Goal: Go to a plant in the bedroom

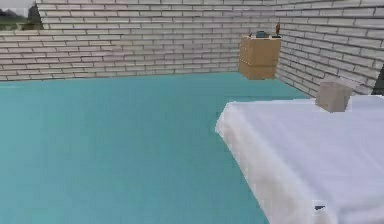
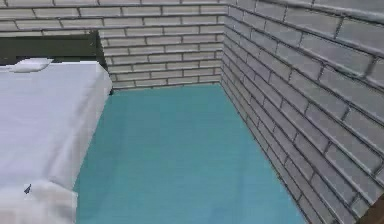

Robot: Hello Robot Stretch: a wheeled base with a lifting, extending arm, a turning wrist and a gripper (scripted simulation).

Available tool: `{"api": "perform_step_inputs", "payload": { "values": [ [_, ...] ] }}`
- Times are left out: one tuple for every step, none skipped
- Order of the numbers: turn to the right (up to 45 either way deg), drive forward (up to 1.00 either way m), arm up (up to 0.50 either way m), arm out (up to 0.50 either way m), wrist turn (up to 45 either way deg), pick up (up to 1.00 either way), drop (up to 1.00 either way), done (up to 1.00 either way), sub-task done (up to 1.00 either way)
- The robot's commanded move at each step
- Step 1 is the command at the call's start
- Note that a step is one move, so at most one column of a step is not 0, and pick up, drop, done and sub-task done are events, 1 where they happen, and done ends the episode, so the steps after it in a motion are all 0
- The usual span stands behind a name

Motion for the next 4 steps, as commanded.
{"api": "perform_step_inputs", "payload": {
  "values": [
    [-45.0, 0.00, 0.00, 0.00, 0.0, 0.00, 0.00, 0.00, 0.00],
    [-12.0, 0.00, 0.00, 0.00, 0.0, 0.00, 0.00, 0.00, 0.00],
    [0.0, 1.00, 0.00, 0.00, 0.0, 0.00, 0.00, 0.00, 0.00],
    [0.0, 1.00, 0.00, 0.00, 0.0, 0.00, 0.00, 0.00, 0.00]
  ]
}}
